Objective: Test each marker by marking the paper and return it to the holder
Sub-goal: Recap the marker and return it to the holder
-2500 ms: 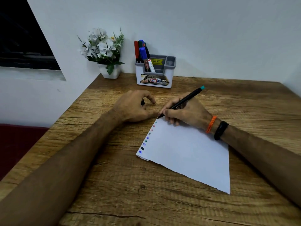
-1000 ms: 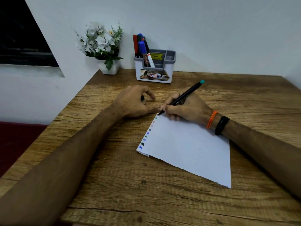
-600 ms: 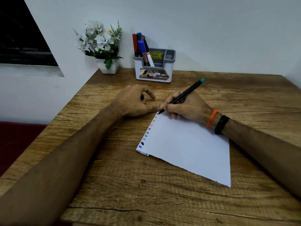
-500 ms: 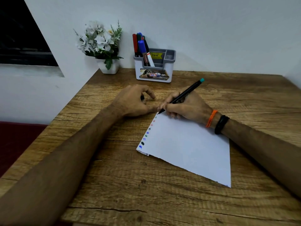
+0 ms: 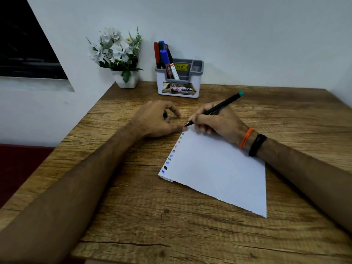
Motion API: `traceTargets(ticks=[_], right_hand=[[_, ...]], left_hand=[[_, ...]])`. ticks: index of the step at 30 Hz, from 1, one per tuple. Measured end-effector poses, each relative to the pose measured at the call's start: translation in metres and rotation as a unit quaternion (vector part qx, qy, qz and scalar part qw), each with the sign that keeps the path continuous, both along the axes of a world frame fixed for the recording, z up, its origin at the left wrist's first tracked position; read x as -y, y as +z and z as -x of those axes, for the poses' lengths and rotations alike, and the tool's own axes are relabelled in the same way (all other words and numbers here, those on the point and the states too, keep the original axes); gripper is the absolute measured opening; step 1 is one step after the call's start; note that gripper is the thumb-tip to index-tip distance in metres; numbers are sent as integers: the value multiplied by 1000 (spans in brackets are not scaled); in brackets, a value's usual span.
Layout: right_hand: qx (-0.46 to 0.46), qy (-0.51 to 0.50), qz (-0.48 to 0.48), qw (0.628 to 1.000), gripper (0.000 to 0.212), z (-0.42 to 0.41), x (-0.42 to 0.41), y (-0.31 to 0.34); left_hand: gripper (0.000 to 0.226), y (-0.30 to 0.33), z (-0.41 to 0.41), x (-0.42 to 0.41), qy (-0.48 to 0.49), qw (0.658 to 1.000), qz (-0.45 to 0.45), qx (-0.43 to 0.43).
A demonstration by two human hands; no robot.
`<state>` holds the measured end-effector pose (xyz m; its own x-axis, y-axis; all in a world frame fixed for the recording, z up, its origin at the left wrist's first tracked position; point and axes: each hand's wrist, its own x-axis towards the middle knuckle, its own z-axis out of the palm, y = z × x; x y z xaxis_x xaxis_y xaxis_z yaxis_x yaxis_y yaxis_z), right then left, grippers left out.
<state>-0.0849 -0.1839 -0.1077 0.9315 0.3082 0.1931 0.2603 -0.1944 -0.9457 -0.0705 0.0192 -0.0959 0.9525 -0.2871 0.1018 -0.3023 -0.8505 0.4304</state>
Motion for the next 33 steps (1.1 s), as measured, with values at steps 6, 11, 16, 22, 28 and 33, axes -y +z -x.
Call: traceTargets(ticks=[6, 11, 16, 22, 28, 33], right_hand=[[-29, -12, -99, 995, 7, -1, -1, 7], [-21, -31, -106, 994, 16, 2, 0, 14], [-81, -4, -162, 984, 16, -2, 4, 19], [-56, 10, -168, 984, 29, -6, 8, 18], [-51, 2, -179, 983, 16, -8, 8, 18], [-51, 7, -166, 985, 7, -7, 7, 16]], left_hand=[[37, 7, 2, -2, 2, 998, 65, -5], [18, 12, 1, -8, 2, 979, 198, -42], [17, 14, 1, -11, -56, 970, 235, -8], [21, 14, -1, -10, -72, 961, 268, 15], [19, 13, -1, -9, -73, 951, 300, 12], [17, 11, 0, -6, -93, 950, 298, 11]])
